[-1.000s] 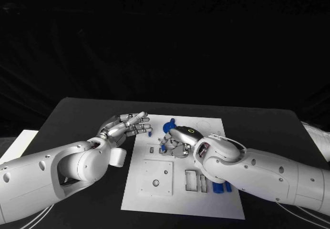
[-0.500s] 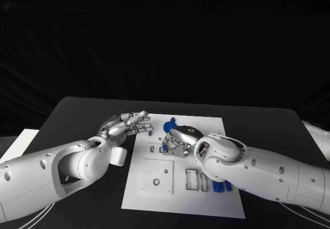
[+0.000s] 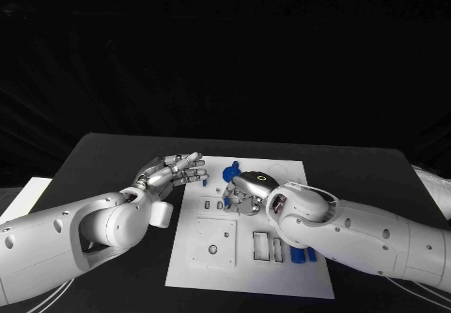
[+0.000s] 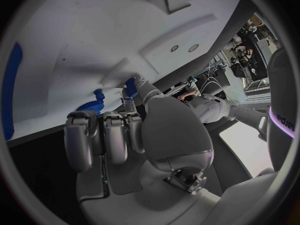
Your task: Assemble the parts on the task board
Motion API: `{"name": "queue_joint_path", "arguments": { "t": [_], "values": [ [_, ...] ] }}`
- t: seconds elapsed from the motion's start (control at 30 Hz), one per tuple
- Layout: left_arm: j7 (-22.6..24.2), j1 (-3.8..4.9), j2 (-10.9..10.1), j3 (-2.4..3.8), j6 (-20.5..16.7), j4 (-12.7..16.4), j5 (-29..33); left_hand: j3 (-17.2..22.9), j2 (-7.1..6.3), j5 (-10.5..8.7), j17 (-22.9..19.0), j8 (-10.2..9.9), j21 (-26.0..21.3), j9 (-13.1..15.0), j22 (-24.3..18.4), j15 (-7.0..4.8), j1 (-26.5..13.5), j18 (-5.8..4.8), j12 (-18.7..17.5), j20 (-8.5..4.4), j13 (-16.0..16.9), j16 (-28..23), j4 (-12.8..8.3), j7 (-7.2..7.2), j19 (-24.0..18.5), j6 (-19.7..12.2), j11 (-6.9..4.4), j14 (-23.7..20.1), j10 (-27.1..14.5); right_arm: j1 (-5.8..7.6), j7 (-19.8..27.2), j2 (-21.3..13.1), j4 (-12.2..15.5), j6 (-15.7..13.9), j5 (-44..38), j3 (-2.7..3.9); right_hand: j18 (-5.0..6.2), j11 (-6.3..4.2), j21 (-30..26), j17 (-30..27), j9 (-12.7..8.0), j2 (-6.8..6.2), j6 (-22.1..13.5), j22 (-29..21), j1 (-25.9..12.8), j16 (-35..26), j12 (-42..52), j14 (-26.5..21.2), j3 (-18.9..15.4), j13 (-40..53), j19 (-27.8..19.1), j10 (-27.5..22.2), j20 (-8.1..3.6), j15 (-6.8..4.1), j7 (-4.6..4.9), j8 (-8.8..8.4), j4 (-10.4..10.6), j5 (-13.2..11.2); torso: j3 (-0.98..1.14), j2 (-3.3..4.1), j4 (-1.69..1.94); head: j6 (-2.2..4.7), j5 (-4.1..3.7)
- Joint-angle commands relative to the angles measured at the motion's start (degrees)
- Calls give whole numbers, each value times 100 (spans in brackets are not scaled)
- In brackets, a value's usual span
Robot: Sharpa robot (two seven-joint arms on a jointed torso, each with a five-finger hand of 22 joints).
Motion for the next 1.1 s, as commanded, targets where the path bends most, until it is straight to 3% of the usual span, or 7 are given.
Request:
{"name": "queue_joint_path", "arguments": {
  "t": [0.03,0.57,0.9,1.1],
  "values": [
    [60,3,14,4,127,14,4,-2,47,-2,6,-35,-39,-4,-5,30,-6,23,-31,44,-5,-10,-45,70,-7,-10,0,-18,-24,-34,-174,-4,-39,372,-128,-30,-50,-34,-25,1405,-5,25,198,797,-43,0,-29,585,-15,1351,275,472,-29,-25,-131,40,23,9,-4,-2,-3,-5,0],
    [56,3,5,4,118,24,4,-2,47,-2,6,-35,-39,-4,-5,30,-6,23,-31,44,-5,-10,-45,70,-7,-10,0,-18,-24,-33,-319,22,-56,675,-176,-31,-31,53,-75,1320,-68,-261,-15,703,-323,-41,-192,565,-156,1259,232,390,20,41,-26,-109,137,44,-2,-4,-1,-14,12],
    [39,3,-1,4,109,26,4,-1,48,-3,7,-37,-43,-4,-7,31,-8,23,-32,45,-5,-16,-52,72,-7,-11,2,-17,-26,-33,-340,27,-66,632,-204,-31,-25,87,-92,1294,-95,-330,-107,672,-348,-54,-315,559,-171,1189,218,326,47,70,13,-161,168,54,-1,-3,-1,-19,4],
    [35,3,0,4,109,24,4,-1,48,-3,7,-37,-43,-4,-7,31,-8,23,-32,45,-5,-16,-52,72,-7,-11,2,-17,-26,-33,-344,30,-73,588,-208,-31,-15,137,-116,1268,-145,-452,-269,628,-419,-68,-565,553,-230,1043,198,195,88,114,67,-194,250,33,0,-1,-3,-23,1]
  ]
}}
